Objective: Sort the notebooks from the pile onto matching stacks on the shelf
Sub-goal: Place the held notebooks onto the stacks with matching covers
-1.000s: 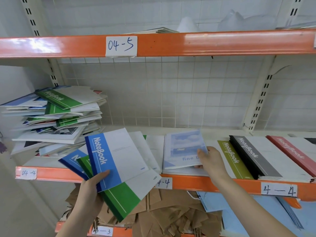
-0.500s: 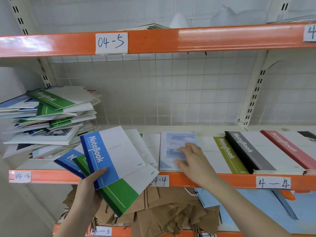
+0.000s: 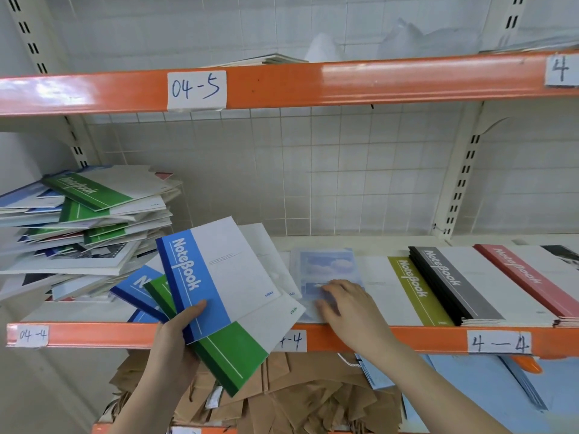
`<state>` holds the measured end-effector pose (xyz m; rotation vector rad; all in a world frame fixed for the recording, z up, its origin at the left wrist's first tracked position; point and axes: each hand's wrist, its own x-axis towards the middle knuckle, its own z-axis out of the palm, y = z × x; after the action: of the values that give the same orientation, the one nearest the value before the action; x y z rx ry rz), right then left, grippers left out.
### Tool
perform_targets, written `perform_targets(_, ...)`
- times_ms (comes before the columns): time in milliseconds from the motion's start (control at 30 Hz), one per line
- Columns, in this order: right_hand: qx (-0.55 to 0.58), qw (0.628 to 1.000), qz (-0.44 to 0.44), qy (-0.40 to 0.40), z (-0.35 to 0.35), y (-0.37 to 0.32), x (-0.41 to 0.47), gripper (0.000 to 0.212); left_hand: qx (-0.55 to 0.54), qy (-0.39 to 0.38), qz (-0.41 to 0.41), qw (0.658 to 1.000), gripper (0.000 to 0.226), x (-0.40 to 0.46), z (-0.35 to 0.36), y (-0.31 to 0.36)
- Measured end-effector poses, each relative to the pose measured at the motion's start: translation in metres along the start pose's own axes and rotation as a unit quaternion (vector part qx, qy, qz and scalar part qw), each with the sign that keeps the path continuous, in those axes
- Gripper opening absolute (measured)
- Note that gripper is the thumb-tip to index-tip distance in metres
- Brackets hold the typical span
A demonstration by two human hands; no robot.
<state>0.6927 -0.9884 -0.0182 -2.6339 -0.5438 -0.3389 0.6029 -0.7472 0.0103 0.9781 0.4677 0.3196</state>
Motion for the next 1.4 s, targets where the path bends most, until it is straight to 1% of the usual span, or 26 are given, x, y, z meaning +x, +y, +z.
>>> perform_targets(33, 0.056, 0.998, 0.012, 0.019, -0.004, -0.002, 0.002, 0.035, -0.002, -0.002, 0.000, 1.000, 0.025, -0.001, 0.001, 0.001)
perform_targets(67, 0.137, 0.990, 0.029, 0.032, -0.009, -0.006, 0.003, 0.031, -0.004, -0.006, 0.001, 1.000, 0.027, -0.003, 0.003, 0.003)
perform_targets(100, 0.231, 0.971, 0.050, 0.029, -0.014, -0.011, 0.005, 0.028, -0.005, -0.013, 0.003, 1.000, 0.030, -0.005, 0.004, 0.004)
perform_targets(167, 0.406, 0.909, 0.089, -0.020, -0.024, -0.024, 0.010, 0.024, -0.006, -0.030, 0.010, 0.999, 0.028, -0.008, 0.006, 0.006)
perform_targets(200, 0.472, 0.874, 0.107, -0.050, -0.030, -0.030, 0.012, 0.026, -0.007, -0.039, 0.013, 0.999, 0.025, -0.010, 0.008, 0.007)
perform_targets(267, 0.556, 0.813, 0.133, -0.112, -0.040, -0.038, 0.017, 0.034, 0.002, -0.058, 0.020, 0.998, 0.023, -0.014, 0.013, 0.008)
perform_targets(300, 0.575, 0.794, 0.140, -0.137, -0.045, -0.043, 0.017, 0.035, 0.014, -0.066, 0.028, 0.997, 0.024, -0.015, 0.017, 0.008)
perform_targets(333, 0.578, 0.791, 0.137, -0.149, -0.048, -0.046, 0.018, 0.034, 0.029, -0.073, 0.035, 0.996, 0.026, -0.015, 0.021, 0.008)
perform_targets(367, 0.565, 0.802, 0.128, -0.148, -0.047, -0.048, 0.020, 0.034, 0.047, -0.077, 0.040, 0.995, 0.028, -0.015, 0.025, 0.007)
perform_targets(400, 0.540, 0.822, 0.116, -0.139, -0.045, -0.050, 0.021, 0.040, 0.064, -0.078, 0.042, 0.994, 0.029, -0.015, 0.028, 0.005)
perform_targets(467, 0.472, 0.866, 0.099, -0.129, -0.037, -0.053, 0.021, 0.065, 0.086, -0.072, 0.046, 0.993, 0.028, -0.014, 0.032, 0.003)
perform_targets(500, 0.447, 0.880, 0.099, -0.128, -0.032, -0.053, 0.021, 0.069, 0.088, -0.071, 0.046, 0.993, 0.028, -0.014, 0.033, 0.001)
perform_targets(533, 0.435, 0.886, 0.105, -0.124, -0.028, -0.051, 0.021, 0.065, 0.086, -0.074, 0.043, 0.993, 0.028, -0.013, 0.034, 0.000)
perform_targets(667, 0.447, 0.879, 0.135, -0.094, -0.022, -0.045, 0.015, 0.027, 0.065, -0.076, 0.015, 0.995, 0.020, -0.016, 0.035, -0.005)
perform_targets(733, 0.452, 0.875, 0.154, -0.072, -0.019, -0.040, 0.014, 0.015, 0.050, -0.085, -0.011, 0.995, 0.022, -0.016, 0.035, -0.008)
perform_targets(767, 0.455, 0.873, 0.163, -0.061, -0.018, -0.039, 0.014, 0.013, 0.048, -0.088, -0.019, 0.995, 0.024, -0.016, 0.035, -0.009)
perform_targets(833, 0.437, 0.881, 0.174, -0.049, -0.016, -0.036, 0.013, 0.011, 0.053, -0.078, -0.025, 0.995, 0.022, -0.015, 0.033, -0.013)
perform_targets(900, 0.392, 0.904, 0.165, -0.037, -0.018, -0.034, 0.013, 0.011, 0.058, -0.067, -0.027, 0.996, 0.018, -0.016, 0.029, -0.014)
perform_targets(967, 0.371, 0.912, 0.172, 0.001, -0.022, -0.029, 0.015, 0.012, 0.058, -0.053, -0.021, 0.997, 0.013, -0.016, 0.021, -0.010)
perform_targets(1067, 0.381, 0.899, 0.203, 0.070, -0.027, -0.019, 0.019, 0.014, 0.041, -0.005, -0.011, 0.999, 0.014, -0.015, -0.008, 0.002)
perform_targets(1133, 0.408, 0.885, 0.206, 0.091, -0.024, -0.018, 0.022, 0.019, 0.032, 0.033, -0.003, 0.999, 0.015, -0.013, -0.034, 0.011)
perform_targets(1200, 0.419, 0.881, 0.203, 0.087, -0.016, -0.024, 0.026, 0.022, 0.030, 0.068, 0.014, 0.997, 0.015, -0.012, -0.058, 0.021)
perform_targets(1267, 0.424, 0.880, 0.201, 0.074, -0.005, -0.036, 0.030, 0.023, 0.043, 0.088, 0.034, 0.995, 0.016, -0.012, -0.080, 0.030)
perform_targets(1400, 0.461, 0.868, 0.180, 0.028, 0.016, -0.075, 0.038, 0.017, 0.083, 0.092, 0.024, 0.992, 0.008, -0.018, -0.106, 0.038)
